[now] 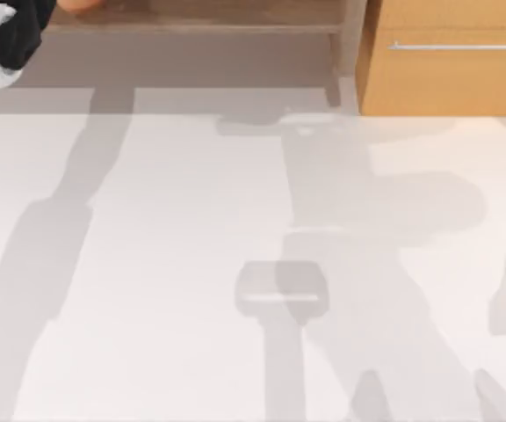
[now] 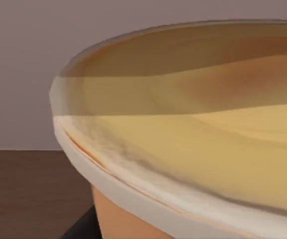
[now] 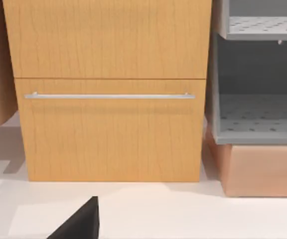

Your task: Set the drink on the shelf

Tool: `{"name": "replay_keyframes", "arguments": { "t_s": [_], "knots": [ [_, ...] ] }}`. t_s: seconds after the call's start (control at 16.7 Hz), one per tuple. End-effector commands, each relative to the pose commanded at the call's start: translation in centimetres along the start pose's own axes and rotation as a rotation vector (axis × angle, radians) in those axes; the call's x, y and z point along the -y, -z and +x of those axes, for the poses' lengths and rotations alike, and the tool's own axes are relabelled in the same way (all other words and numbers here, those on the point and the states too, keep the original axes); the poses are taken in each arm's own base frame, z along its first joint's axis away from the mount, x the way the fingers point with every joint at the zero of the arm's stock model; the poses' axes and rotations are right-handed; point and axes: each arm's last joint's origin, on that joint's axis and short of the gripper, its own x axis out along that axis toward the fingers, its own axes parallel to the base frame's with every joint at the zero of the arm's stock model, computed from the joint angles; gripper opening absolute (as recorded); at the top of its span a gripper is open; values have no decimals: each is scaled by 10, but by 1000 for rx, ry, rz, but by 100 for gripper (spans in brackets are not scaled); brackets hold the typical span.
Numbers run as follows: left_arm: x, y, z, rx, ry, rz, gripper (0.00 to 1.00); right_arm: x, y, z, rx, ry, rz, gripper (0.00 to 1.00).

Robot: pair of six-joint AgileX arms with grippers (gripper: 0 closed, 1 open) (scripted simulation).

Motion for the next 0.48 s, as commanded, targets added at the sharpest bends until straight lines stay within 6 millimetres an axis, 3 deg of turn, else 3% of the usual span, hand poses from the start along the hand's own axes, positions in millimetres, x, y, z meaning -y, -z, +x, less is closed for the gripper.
{"name": "replay_keyframes", "arguments": {
  "t_s": [0.12,0.48],
  "knots": [
    [0,0,0,0,0,0,0,0,0,0,0,0,0,100],
    [0,0,0,0,0,0,45,0,0,0,0,0,0,100]
  ]
}}
